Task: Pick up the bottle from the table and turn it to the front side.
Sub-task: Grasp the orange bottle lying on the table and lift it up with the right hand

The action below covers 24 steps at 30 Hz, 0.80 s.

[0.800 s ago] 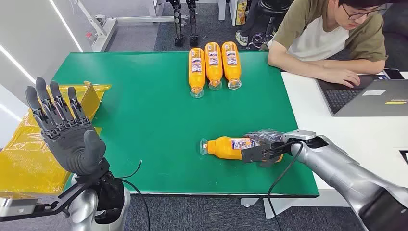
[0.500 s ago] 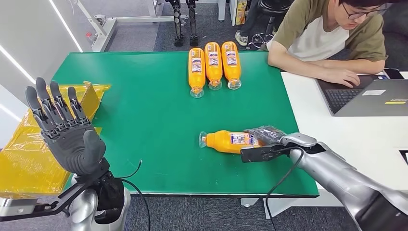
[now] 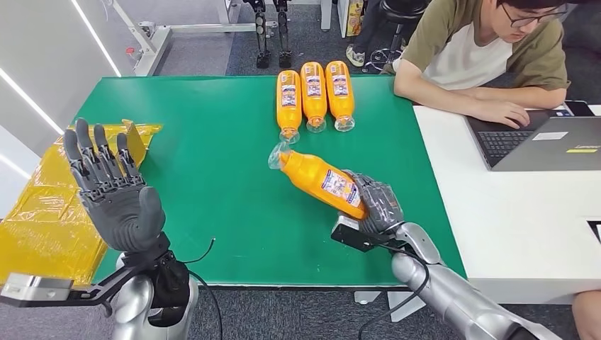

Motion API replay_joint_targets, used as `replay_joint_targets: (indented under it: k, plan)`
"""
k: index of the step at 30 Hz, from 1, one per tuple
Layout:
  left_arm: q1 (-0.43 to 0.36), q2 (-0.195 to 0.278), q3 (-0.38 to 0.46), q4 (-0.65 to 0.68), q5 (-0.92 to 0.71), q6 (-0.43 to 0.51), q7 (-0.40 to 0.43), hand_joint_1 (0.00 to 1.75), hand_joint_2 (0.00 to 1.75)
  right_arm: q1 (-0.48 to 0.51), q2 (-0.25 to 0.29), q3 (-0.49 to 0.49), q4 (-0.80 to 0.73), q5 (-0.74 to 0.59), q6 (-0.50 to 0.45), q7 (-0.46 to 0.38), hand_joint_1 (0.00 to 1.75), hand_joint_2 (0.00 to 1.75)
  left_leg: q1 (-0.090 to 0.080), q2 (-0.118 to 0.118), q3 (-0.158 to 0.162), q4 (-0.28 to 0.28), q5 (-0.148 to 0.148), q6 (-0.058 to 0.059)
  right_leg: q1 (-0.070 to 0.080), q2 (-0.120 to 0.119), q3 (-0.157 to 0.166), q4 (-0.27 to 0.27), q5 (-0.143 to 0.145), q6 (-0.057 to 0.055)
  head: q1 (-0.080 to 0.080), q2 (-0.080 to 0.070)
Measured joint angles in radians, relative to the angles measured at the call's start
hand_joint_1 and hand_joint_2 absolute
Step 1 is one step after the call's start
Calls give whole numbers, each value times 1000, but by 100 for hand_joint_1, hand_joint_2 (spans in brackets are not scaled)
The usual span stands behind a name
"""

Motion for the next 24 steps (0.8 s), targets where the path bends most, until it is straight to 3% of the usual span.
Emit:
replay_joint_targets:
  k: [5,9,17,24]
  plan:
    - [-24,-6,-12,162,41,-8,1,0,175,49,69,-117,-61,9,-115,-105,175,175,0,1,0,0,0,0,0,0,0,0,0,0,0,0]
    - [-52,-10,-45,335,58,-46,2,0,175,64,115,-163,-75,7,-133,-184,175,175,0,4,1,0,0,0,0,3,-1,0,0,0,0,0]
    - [-87,-16,-78,490,54,-74,1,0,175,71,157,-176,-72,5,-114,-198,175,175,0,5,1,0,0,0,0,5,-1,0,1,0,0,0]
    - [-142,-26,-90,562,65,-84,1,0,175,65,180,-144,-51,12,-3,-192,175,175,0,5,1,0,0,-1,0,4,-1,0,1,0,0,0]
